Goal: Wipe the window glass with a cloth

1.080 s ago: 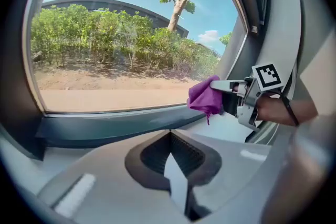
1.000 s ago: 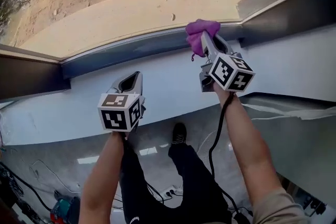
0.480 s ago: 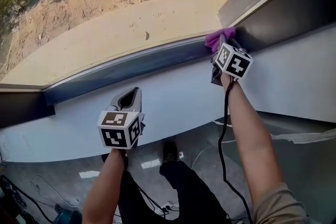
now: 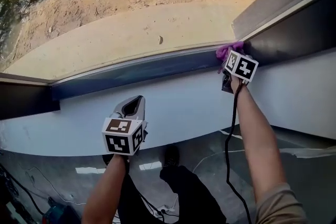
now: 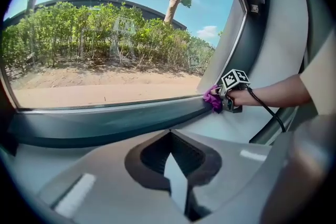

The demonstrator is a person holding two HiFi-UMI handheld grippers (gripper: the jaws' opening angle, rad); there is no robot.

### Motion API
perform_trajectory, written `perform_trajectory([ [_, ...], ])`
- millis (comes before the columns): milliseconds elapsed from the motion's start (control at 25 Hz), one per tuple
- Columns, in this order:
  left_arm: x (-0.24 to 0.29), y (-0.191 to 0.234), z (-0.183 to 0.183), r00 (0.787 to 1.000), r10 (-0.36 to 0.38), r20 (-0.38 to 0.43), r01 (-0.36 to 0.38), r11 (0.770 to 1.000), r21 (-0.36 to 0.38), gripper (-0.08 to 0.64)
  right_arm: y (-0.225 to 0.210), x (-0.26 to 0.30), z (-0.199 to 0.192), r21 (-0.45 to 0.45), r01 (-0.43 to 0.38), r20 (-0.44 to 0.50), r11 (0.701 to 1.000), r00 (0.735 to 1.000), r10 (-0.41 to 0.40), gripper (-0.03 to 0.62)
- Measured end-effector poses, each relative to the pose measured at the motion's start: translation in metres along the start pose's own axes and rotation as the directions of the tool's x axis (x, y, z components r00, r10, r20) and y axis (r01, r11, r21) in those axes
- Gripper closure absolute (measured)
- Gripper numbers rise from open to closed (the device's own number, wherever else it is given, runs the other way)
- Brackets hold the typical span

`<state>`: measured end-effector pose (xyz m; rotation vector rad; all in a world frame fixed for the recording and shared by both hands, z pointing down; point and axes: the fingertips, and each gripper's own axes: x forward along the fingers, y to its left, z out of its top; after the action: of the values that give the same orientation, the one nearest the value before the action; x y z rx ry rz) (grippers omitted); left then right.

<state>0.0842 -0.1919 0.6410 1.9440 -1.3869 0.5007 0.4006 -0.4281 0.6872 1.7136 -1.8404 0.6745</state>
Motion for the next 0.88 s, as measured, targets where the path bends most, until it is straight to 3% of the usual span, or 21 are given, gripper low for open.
perform_trajectory([
  [200, -0.014, 0.017, 0.000, 1.000, 0.009, 0.003, -0.009, 1.000, -0.013, 0.560, 0.065, -0.016, -0.010, -0.046, -0.153, -0.014, 0.987, 0.988, 0.152, 0.531],
  [440, -0.038, 0.037, -0.004, 1.000, 0.011, 0.012, -0.011, 1.000, -0.015, 0.560, 0.175, -0.042, -0.029, -0.100, -0.334, -0.012, 0.937, 0.942, 0.334, 0.531],
  [880, -0.126, 0.135, -0.027, 0.997, 0.078, 0.025, -0.076, 0.995, -0.059, 0.560, 0.360, -0.083, -0.064, -0.063, -0.445, -0.035, 0.893, 0.896, 0.444, 0.531],
])
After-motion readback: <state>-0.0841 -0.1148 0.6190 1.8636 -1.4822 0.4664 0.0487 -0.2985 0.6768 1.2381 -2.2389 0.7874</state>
